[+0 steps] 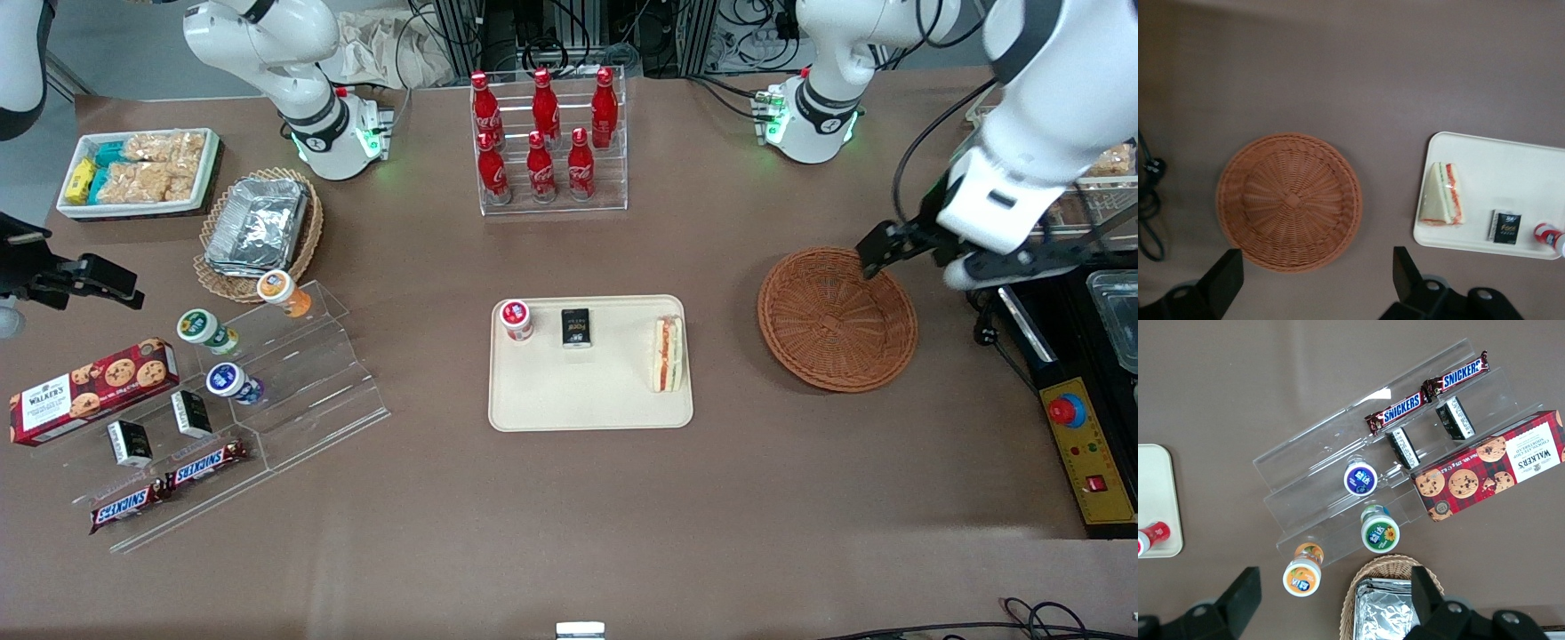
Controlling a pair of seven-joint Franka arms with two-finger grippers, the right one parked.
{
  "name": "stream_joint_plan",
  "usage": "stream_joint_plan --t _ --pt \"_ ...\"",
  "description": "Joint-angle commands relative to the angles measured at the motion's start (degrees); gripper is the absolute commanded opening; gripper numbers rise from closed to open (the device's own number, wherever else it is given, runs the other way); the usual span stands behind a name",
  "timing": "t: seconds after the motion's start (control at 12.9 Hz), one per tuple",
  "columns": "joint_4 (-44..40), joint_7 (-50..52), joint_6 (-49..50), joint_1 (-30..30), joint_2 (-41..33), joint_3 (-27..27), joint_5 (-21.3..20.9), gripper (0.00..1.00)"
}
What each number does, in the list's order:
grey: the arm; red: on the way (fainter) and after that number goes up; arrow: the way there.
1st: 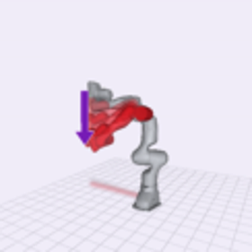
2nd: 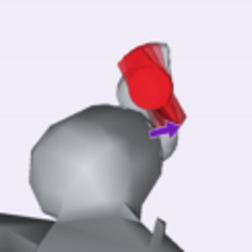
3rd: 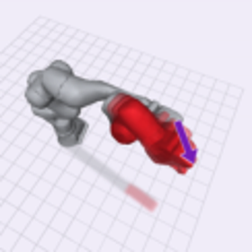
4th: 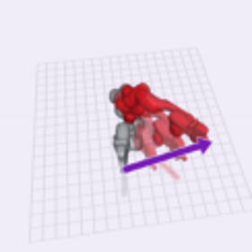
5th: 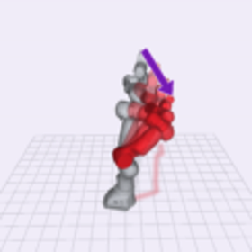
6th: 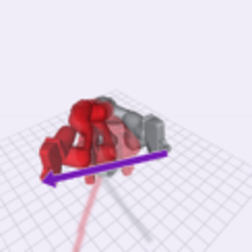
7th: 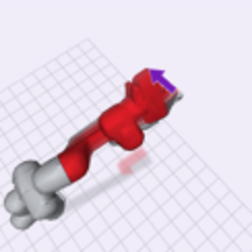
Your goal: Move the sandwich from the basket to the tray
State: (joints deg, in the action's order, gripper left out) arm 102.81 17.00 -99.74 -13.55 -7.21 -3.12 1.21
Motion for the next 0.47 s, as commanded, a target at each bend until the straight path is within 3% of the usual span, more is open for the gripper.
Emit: stream_joint_plan --t 0.0,0.39 --pt "3.19 -10.29 1.98 -1.31 -5.36 -5.29 -2.0 1.0" --pt "-5.43 -12.17 8.94 -1.04 -1.77 -5.75 -4.28 1.0"
